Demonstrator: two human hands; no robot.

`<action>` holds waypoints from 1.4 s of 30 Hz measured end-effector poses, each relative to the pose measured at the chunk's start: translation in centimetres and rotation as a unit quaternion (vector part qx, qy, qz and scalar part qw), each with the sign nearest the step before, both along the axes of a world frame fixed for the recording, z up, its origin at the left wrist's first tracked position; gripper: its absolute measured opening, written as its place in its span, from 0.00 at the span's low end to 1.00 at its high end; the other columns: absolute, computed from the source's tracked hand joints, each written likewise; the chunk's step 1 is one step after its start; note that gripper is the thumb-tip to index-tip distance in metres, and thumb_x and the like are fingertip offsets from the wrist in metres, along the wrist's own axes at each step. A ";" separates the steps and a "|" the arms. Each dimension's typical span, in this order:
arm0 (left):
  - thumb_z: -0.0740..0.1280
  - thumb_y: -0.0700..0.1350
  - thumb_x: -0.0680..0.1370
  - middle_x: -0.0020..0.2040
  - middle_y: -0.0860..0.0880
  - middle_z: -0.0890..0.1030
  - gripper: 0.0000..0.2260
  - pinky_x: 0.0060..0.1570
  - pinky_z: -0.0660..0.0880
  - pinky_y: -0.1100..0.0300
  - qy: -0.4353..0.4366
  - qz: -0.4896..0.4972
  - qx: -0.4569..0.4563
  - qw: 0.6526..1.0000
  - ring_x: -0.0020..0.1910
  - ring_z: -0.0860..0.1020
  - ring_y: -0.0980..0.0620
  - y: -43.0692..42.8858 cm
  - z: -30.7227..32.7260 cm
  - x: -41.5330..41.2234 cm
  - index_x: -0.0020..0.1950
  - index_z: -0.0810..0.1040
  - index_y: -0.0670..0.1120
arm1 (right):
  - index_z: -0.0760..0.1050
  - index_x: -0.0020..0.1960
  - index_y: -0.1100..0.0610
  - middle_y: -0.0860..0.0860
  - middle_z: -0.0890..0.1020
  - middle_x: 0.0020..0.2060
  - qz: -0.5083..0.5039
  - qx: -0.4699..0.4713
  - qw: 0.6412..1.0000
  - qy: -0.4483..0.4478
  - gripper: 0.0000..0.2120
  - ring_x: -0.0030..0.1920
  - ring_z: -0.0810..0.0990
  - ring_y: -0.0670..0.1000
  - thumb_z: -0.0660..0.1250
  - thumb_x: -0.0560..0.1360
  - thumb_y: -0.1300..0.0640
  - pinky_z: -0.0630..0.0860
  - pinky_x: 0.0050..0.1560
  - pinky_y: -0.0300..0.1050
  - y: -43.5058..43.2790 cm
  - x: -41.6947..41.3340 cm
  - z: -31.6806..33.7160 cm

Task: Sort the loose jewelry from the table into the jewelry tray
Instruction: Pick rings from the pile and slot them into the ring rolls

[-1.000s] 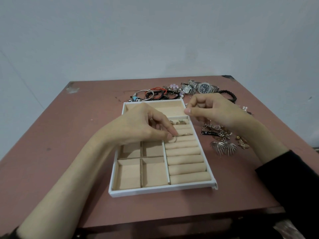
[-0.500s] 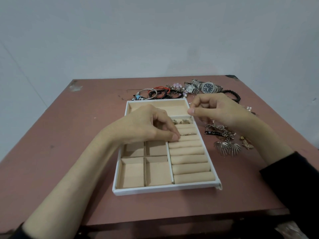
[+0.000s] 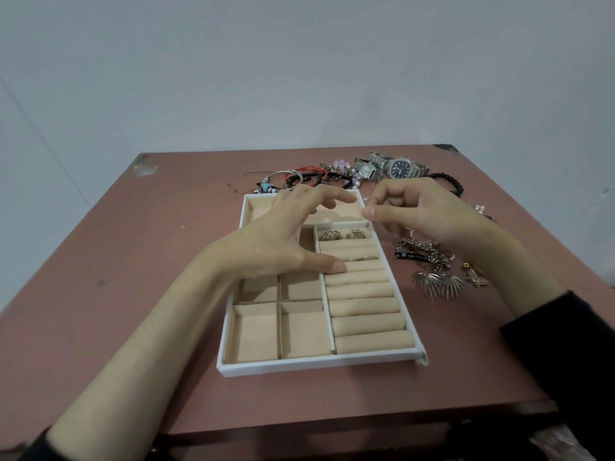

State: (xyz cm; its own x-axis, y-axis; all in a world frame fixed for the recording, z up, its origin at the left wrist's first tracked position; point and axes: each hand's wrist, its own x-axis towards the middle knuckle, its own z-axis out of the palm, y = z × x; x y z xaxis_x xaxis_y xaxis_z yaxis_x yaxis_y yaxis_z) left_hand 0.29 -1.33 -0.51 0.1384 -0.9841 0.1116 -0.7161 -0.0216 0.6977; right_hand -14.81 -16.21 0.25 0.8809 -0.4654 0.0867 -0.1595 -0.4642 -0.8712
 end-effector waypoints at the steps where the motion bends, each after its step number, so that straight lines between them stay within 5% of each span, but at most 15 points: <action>1: 0.76 0.50 0.66 0.59 0.58 0.68 0.31 0.61 0.62 0.66 -0.001 -0.001 0.003 1.000 0.62 0.64 0.58 0.0 0.0 0.0 0.63 0.64 0.65 | 0.75 0.40 0.59 0.55 0.70 0.27 -0.004 -0.001 1.000 -0.001 0.06 0.25 0.67 0.45 0.68 0.74 0.57 0.66 0.27 0.29 0.0 0.0 0.1; 7: 0.75 0.51 0.67 0.61 0.58 0.68 0.32 0.61 0.64 0.64 0.008 -0.009 0.019 1.000 0.61 0.65 0.60 -0.1 -0.1 0.2 0.65 0.63 0.66 | 0.75 0.39 0.58 0.52 0.71 0.26 -0.016 -0.001 1.000 -0.009 0.06 0.23 0.67 0.42 0.68 0.74 0.59 0.63 0.23 0.29 0.0 -0.2 0.4; 11: 0.73 0.52 0.69 0.59 0.59 0.72 0.25 0.51 0.68 0.70 0.046 0.022 -0.030 0.998 0.58 0.69 0.61 -0.2 -0.1 0.0 0.64 0.69 0.62 | 0.77 0.41 0.55 0.51 0.75 0.29 -0.055 0.008 0.996 -0.070 0.04 0.31 0.71 0.49 0.68 0.74 0.57 0.68 0.32 0.42 -1.1 -0.8 0.7; 15: 0.68 0.55 0.70 0.55 0.59 0.77 0.16 0.49 0.72 0.65 0.085 0.086 -0.096 0.988 0.54 0.74 0.60 -1.0 -0.2 -0.4 0.57 0.76 0.57 | 0.78 0.41 0.54 0.51 0.78 0.35 -0.116 -0.016 0.989 -0.095 0.03 0.35 0.75 0.46 0.68 0.74 0.58 0.72 0.39 0.38 -2.9 -1.5 0.8; 19: 0.67 0.56 0.70 0.51 0.55 0.80 0.10 0.48 0.74 0.62 0.045 0.095 -0.095 0.990 0.51 0.76 0.59 -2.9 0.4 -0.9 0.49 0.80 0.56 | 0.79 0.43 0.56 0.54 0.80 0.37 -0.174 -0.143 0.974 -0.021 0.03 0.37 0.75 0.48 0.70 0.73 0.56 0.72 0.42 0.41 -4.8 -2.4 -0.1; 22: 0.70 0.49 0.73 0.44 0.56 0.81 0.04 0.40 0.70 0.72 -0.008 0.072 -0.091 0.993 0.44 0.77 0.60 -5.0 1.2 -1.6 0.47 0.81 0.54 | 0.79 0.41 0.55 0.51 0.79 0.35 -0.195 -0.222 0.954 0.040 0.02 0.36 0.73 0.48 0.70 0.72 0.57 0.68 0.37 0.39 -5.9 -3.1 -0.4; 27: 0.70 0.42 0.73 0.42 0.54 0.80 0.09 0.37 0.67 0.78 -0.129 -0.017 -0.039 0.991 0.41 0.75 0.59 -9.2 1.7 -2.9 0.52 0.82 0.48 | 0.79 0.42 0.55 0.51 0.80 0.36 -0.213 -0.225 0.950 0.041 0.02 0.35 0.74 0.47 0.69 0.72 0.57 0.69 0.37 0.38 -6.8 -3.5 -1.0; 31: 0.71 0.43 0.72 0.48 0.51 0.83 0.11 0.45 0.70 0.64 -0.192 -0.073 0.041 0.978 0.47 0.77 0.54 -11.9 1.1 -3.5 0.54 0.82 0.49 | 0.76 0.38 0.51 0.50 0.79 0.33 -0.220 -0.236 0.946 0.028 0.05 0.34 0.74 0.47 0.68 0.73 0.57 0.69 0.36 0.38 -7.0 -3.3 -1.2; 42: 0.73 0.44 0.71 0.37 0.54 0.77 0.08 0.37 0.68 0.64 -0.201 -0.112 0.100 0.968 0.34 0.72 0.60 -14.5 1.3 -3.7 0.49 0.81 0.48 | 0.70 0.32 0.47 0.50 0.78 0.33 -0.233 -0.233 0.944 -0.007 0.13 0.32 0.71 0.42 0.67 0.73 0.58 0.66 0.34 0.30 -6.8 -3.1 -1.1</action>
State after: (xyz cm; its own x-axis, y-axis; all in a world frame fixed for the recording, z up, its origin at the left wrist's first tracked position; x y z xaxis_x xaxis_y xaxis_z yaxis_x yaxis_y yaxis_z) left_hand -3.36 -15.86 0.78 -0.0967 -0.9918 -0.0831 -0.9310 0.0606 0.3600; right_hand -17.90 -23.05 -0.84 0.5872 -0.7105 0.3878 -0.4317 -0.6802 -0.5924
